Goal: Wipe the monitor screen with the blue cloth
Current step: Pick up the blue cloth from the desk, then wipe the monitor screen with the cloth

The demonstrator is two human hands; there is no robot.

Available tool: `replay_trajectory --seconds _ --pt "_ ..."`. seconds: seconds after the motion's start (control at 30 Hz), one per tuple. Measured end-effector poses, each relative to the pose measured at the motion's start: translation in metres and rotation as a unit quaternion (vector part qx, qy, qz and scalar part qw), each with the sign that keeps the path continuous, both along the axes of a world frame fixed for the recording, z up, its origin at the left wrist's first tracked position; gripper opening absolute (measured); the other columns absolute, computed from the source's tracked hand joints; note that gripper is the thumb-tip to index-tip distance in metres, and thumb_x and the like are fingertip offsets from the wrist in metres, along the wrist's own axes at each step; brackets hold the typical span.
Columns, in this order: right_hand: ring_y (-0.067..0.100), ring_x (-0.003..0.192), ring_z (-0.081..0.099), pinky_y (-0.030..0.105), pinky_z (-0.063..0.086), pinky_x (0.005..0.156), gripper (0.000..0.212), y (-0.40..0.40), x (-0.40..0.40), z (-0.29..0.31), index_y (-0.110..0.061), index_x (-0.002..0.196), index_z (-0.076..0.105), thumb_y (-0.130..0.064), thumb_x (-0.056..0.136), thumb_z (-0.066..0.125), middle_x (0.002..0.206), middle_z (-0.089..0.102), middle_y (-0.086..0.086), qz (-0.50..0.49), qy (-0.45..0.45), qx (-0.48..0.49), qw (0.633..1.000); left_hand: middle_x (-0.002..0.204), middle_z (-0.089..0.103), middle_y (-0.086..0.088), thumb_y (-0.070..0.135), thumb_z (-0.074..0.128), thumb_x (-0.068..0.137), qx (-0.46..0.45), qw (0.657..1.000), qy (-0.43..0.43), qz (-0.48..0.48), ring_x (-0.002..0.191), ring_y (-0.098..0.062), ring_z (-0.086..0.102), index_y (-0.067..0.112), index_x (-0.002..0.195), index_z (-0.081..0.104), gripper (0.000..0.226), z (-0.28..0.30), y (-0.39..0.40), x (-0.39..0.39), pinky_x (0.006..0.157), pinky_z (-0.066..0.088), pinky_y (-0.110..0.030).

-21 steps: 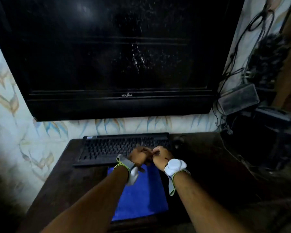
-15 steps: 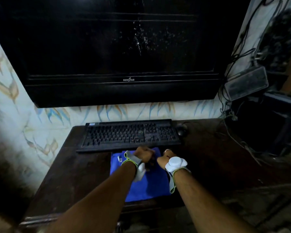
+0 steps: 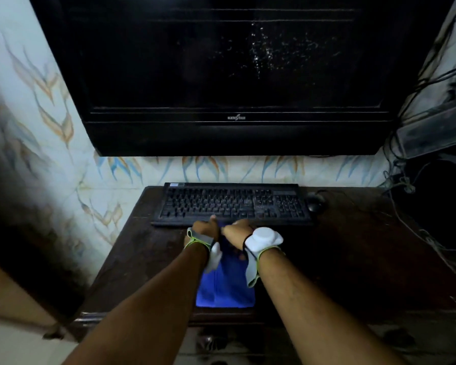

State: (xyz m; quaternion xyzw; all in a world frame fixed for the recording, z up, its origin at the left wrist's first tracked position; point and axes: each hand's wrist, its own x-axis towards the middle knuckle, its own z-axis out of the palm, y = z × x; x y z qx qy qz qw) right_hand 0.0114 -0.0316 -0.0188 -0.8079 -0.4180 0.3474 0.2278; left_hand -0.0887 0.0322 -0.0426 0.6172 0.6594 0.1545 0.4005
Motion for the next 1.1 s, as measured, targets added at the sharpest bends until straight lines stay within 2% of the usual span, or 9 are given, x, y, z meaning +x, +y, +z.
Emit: replay_trajectory --seconds 0.13,0.23,0.37,0.5,0.67,0.77,0.87,0.97,1.1 --pt "0.034 0.136 0.037 0.041 0.029 0.113 0.051 -0.01 -0.029 -0.029 -0.029 0.121 0.05 -0.053 0.078 0.045 0.148 0.037 0.022 0.019 -0.056 -0.018 0.998 0.131 0.065 -0.019 0.055 0.041 0.095 0.014 0.999 0.046 0.01 0.121 -0.036 0.061 0.007 0.121 0.069 0.062 -0.019 0.009 -0.028 0.102 0.046 -0.038" --pt "0.036 0.142 0.026 0.044 0.025 0.115 0.062 -0.009 -0.041 -0.058 -0.017 0.147 0.034 -0.046 0.094 0.046 0.158 0.021 0.015 -0.001 -0.088 -0.037 0.995 0.136 0.063 -0.017 0.052 0.044 0.096 -0.001 0.999 0.046 -0.016 0.127 -0.034 0.057 0.006 0.125 0.067 0.059 -0.01 0.005 -0.032 0.107 0.042 -0.034" --pt "0.035 0.133 0.032 0.052 0.037 0.104 0.046 0.001 -0.046 -0.059 -0.027 0.136 0.044 -0.047 0.095 0.046 0.148 0.028 0.009 -0.035 -0.18 -0.003 0.983 0.153 0.047 -0.009 0.045 0.035 0.104 -0.029 0.991 0.044 -0.126 0.145 -0.027 0.039 0.012 0.142 0.053 0.054 0.005 0.011 -0.025 0.124 0.019 -0.039" --pt "0.037 0.128 0.04 0.044 0.041 0.102 0.038 -0.001 -0.028 -0.033 -0.022 0.127 0.052 -0.036 0.092 0.053 0.14 0.041 0.015 -0.062 -0.181 0.045 0.981 0.154 0.045 -0.007 0.05 0.022 0.104 -0.006 0.979 0.064 -0.195 0.145 -0.027 0.038 0.016 0.143 0.052 0.059 0.016 0.013 -0.004 0.125 0.014 -0.047" --pt "0.044 0.113 0.05 0.046 0.046 0.087 0.046 0.009 0.017 0.046 -0.013 0.118 0.063 -0.026 0.074 0.06 0.121 0.054 0.024 -0.194 -0.286 0.243 0.906 0.117 0.071 -0.02 0.051 0.041 0.099 0.211 0.967 -0.022 -0.14 0.112 -0.039 0.064 0.011 0.109 0.072 0.052 0.08 0.029 0.036 0.092 0.05 -0.039" --pt "0.047 0.103 0.052 0.05 0.049 0.079 0.055 0.028 0.057 0.11 -0.012 0.121 0.063 -0.022 0.068 0.057 0.115 0.054 0.027 -0.27 -0.328 0.391 0.816 0.106 0.072 -0.017 0.046 0.04 0.1 0.396 0.911 -0.008 -0.118 0.103 -0.04 0.064 0.014 0.105 0.066 0.042 0.148 0.049 0.067 0.078 0.05 -0.042" --pt "0.043 0.101 0.052 0.049 0.048 0.076 0.057 0.051 0.101 0.175 -0.018 0.122 0.062 -0.025 0.067 0.052 0.118 0.054 0.023 -0.327 -0.346 0.466 0.746 0.105 0.066 -0.01 0.035 0.048 0.094 0.601 0.795 -0.036 -0.074 0.103 -0.035 0.058 0.014 0.1 0.064 0.027 0.218 0.069 0.09 0.074 0.051 -0.044" --pt "0.042 0.105 0.052 0.048 0.045 0.077 0.054 0.072 0.128 0.221 -0.02 0.125 0.06 -0.024 0.071 0.054 0.125 0.053 0.021 -0.35 -0.358 0.503 0.704 0.122 0.063 -0.01 0.032 0.054 0.089 0.728 0.684 -0.034 -0.027 0.116 -0.033 0.055 0.015 0.109 0.066 0.029 0.269 0.101 0.095 0.091 0.046 -0.044" --pt "0.042 0.115 0.049 0.049 0.043 0.084 0.058 0.101 0.138 0.279 -0.022 0.131 0.057 -0.022 0.073 0.06 0.136 0.05 0.018 -0.322 -0.364 0.561 0.67 0.15 0.047 -0.011 0.034 0.05 0.094 0.783 0.621 -0.007 0.031 0.14 -0.032 0.041 0.018 0.13 0.059 0.04 0.334 0.131 0.089 0.112 0.031 -0.047"
